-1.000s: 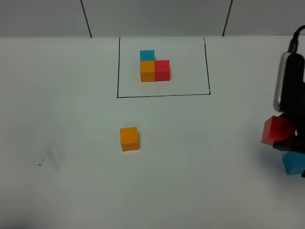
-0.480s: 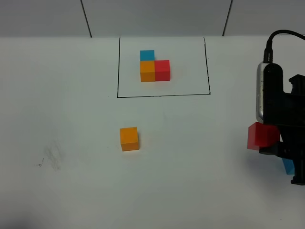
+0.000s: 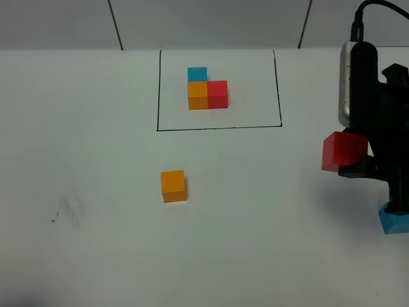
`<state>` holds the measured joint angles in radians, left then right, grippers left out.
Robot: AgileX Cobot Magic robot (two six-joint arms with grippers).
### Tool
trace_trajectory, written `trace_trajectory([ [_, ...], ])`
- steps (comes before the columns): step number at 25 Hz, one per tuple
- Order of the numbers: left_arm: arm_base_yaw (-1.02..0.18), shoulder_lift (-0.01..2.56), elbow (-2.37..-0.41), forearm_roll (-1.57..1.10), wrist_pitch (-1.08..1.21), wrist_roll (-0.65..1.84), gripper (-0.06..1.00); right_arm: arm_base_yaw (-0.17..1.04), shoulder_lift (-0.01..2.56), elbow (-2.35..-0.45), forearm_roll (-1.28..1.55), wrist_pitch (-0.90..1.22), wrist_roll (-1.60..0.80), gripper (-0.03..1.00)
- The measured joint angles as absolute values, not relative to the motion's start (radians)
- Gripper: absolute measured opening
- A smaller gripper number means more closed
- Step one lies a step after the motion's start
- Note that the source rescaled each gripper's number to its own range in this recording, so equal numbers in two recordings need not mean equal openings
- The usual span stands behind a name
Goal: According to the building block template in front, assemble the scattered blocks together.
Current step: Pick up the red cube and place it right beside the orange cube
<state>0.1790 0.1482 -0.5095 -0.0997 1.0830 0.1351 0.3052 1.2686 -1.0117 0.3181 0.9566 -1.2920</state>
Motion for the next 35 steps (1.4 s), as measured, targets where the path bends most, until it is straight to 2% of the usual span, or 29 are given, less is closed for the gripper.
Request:
trace_trajectory([
  [18, 0.179, 0.148, -0.51, -0.1, 1.083, 0.135, 0.0, 0.582, 1.678, -1.243, 0.274, 0.932, -1.277, 0.47],
  [35, 0.179, 0.148, -0.51, -0.1, 1.083, 0.135, 0.0, 0.669, 1.922, -1.406, 0.246, 0.906, -1.28, 0.47],
])
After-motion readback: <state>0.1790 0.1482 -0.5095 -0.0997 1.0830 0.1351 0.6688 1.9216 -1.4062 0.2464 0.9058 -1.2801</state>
